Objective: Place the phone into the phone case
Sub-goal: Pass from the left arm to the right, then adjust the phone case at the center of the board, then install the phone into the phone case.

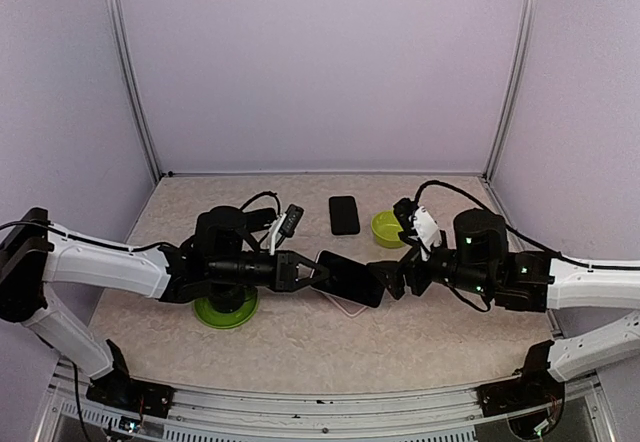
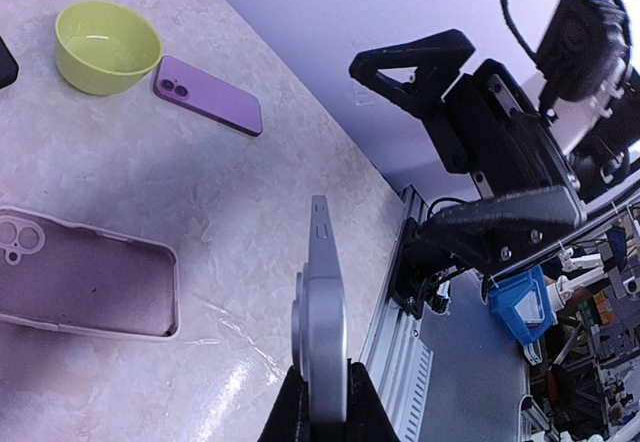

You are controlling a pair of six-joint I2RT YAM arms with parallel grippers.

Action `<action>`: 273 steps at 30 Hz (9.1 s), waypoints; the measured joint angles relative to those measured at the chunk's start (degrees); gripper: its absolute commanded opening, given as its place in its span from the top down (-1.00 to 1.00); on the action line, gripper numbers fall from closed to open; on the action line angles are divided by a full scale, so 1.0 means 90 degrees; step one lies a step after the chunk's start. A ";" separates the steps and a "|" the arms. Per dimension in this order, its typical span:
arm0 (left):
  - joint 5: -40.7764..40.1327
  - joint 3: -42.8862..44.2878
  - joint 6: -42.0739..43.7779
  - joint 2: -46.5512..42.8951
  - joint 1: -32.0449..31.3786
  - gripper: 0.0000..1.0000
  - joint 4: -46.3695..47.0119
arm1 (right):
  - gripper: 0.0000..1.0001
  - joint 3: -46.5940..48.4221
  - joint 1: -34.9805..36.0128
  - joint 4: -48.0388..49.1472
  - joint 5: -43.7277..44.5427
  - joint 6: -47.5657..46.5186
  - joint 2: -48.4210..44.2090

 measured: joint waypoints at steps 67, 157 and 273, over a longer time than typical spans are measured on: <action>-0.0005 -0.0726 -0.0364 -0.0852 0.0384 -0.97 0.1671 | 1.00 -0.1569 -0.1314 0.5688 -0.5345 0.5161 0.1294; -0.0702 0.1581 -0.0325 0.3434 0.1083 -0.98 0.0571 | 1.00 -0.0061 -0.0712 -0.1399 -0.0814 0.3223 0.0325; -0.0821 0.1477 -0.0755 0.3594 0.0398 -0.98 0.1144 | 1.00 -0.0160 -0.3514 0.4643 -0.7249 0.7218 0.5506</action>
